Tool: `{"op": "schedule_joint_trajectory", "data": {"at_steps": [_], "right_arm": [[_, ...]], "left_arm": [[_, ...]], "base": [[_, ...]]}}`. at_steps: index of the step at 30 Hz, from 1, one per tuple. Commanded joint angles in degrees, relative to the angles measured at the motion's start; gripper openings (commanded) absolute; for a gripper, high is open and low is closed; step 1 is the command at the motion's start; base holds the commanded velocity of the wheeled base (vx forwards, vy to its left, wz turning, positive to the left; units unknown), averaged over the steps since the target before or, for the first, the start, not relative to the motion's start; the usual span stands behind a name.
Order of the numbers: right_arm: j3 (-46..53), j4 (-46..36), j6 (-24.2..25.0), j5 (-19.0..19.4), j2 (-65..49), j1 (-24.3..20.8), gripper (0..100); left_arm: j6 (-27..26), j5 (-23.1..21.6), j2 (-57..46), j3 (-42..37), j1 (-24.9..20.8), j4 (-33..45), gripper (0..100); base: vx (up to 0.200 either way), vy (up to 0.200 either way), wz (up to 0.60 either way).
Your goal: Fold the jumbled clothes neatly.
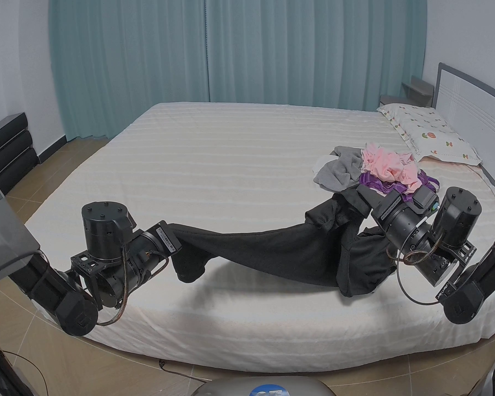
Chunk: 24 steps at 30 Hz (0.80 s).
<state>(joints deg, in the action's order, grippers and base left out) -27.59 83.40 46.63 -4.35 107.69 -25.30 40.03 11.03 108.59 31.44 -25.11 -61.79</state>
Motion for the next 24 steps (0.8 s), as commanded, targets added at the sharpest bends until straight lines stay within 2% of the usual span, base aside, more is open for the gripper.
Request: {"op": "schedule_joint_trajectory", "data": {"at_steps": [1, 14, 24], "right_arm": [[0.0, -0.1, -0.1, 0.0, -0.8, -0.3, 0], [6.2, 0.1, 0.0, 0.0, -3.6, -0.3, 0], [10.5, -0.3, -0.2, 0.0, -12.5, -1.4, 0]], "left_arm": [[-0.1, 0.3, -0.1, 0.5, 0.5, -0.1, 0], [-1.0, 1.4, -0.3, -3.1, 0.7, -0.1, 0], [-1.0, 1.4, -5.8, -6.8, -1.4, 0.2, 0]], "base": [[0.0, 0.2, 0.0], [0.0, 0.015, 0.0], [-0.2, 0.0, 0.0]]}}
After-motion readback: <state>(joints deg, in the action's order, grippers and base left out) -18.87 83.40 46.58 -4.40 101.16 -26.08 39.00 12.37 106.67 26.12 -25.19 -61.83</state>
